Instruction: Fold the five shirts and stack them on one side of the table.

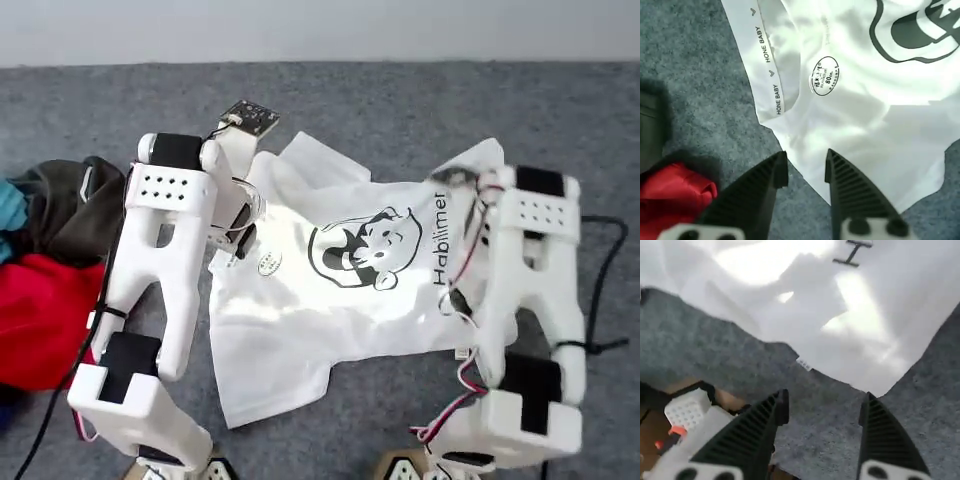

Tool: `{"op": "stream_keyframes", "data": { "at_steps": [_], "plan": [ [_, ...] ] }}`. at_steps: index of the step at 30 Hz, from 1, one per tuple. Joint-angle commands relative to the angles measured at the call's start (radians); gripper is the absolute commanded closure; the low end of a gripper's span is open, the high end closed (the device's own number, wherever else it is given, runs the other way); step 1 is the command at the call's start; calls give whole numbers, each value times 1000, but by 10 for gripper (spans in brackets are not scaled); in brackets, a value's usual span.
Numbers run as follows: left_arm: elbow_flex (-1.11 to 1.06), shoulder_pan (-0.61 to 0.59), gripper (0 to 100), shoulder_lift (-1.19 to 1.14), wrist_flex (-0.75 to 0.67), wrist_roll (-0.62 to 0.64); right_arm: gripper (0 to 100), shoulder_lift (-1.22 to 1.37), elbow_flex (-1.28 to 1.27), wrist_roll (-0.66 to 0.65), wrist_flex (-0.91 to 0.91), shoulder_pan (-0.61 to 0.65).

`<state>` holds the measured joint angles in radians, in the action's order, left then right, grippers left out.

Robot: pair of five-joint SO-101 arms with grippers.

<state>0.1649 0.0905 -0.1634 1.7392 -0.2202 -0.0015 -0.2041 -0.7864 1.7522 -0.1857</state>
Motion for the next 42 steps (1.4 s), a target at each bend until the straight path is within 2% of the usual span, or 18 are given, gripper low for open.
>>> {"op": "stream_keyframes", "data": {
  "at_steps": [1,3,7,11,17,24,34,40,42],
  "plan": [
    [7,-9,867,52,17,-2,757,-90,-75,-235,-41,-82],
    [4,-9,867,54,17,-2,757,-102,-98,-328,-82,-110],
    [1,-9,885,92,17,0,757,-107,-147,-423,-154,-128],
    [-25,-11,892,161,17,0,757,-107,-210,-491,-262,-154],
    [-176,-11,892,242,17,-5,757,-105,-338,-560,-381,-162],
    [-222,-11,892,308,17,-2,757,-105,-454,-575,-495,-174],
    [-223,-12,892,333,17,-2,763,-105,-634,-572,-766,-176],
    [-223,-12,892,354,17,-2,969,-108,-634,-571,-769,-176],
    [-223,-12,892,354,17,-2,990,-113,-634,-571,-769,-180]
  ]
}}
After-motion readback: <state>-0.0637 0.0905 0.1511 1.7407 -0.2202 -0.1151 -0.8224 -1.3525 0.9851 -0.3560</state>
